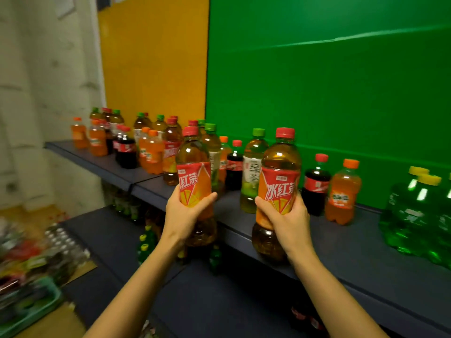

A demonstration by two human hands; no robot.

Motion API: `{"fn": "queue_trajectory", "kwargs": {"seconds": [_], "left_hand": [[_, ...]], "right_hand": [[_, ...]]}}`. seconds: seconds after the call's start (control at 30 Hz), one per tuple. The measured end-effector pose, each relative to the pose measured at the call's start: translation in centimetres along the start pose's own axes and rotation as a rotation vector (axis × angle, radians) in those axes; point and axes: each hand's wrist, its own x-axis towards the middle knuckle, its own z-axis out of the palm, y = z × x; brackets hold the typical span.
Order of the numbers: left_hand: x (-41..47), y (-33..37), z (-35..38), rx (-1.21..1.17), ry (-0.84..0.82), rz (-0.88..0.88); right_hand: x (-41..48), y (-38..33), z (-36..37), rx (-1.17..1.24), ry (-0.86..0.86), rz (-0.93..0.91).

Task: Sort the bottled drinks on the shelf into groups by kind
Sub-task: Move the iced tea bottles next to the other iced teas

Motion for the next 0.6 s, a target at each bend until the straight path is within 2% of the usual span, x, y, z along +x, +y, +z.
{"fn": "queue_trajectory", "kwargs": {"seconds": [0.33,0.6], "left_hand": [[5.2,-1.2,-18.1,0.145,0.166,0.021],[10.6,-3.0,-31.3,0.231,0.165,0.025]], "right_hand": [[0.7,0.1,18.0,0.102,-0.111,0.049],[1.1,0.3,32.9,0.15,-0.155,0.049]]}}
